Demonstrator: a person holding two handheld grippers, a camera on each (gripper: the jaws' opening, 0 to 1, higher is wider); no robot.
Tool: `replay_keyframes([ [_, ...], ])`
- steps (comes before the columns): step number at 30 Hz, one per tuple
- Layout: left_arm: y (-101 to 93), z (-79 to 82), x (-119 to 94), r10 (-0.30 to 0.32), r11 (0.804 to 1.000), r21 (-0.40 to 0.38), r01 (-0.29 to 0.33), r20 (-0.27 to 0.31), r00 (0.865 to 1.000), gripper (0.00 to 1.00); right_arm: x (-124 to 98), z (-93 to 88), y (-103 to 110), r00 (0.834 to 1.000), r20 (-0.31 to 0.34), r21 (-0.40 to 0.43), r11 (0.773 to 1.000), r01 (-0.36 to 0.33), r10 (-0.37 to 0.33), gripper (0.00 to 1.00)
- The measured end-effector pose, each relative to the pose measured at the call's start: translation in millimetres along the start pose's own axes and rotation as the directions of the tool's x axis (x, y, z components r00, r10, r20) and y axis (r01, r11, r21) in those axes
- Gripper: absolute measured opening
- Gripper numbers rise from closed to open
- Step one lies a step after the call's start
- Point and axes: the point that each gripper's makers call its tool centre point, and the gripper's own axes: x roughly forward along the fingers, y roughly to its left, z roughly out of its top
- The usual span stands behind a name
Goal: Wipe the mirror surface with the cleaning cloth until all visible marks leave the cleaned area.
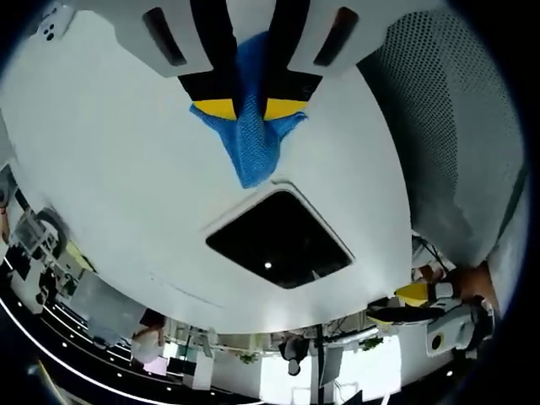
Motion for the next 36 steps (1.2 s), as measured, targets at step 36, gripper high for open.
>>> replay_keyframes([
  [36, 1.7, 7.3, -4.0, 0.006, 1.0, -0.014, -0.005, 0.045, 0.999, 0.47, -42.0, 185.8, 62.6, 0.961, 0.264, -0.003, 0.996, -0.088, 0.086, 0.06],
])
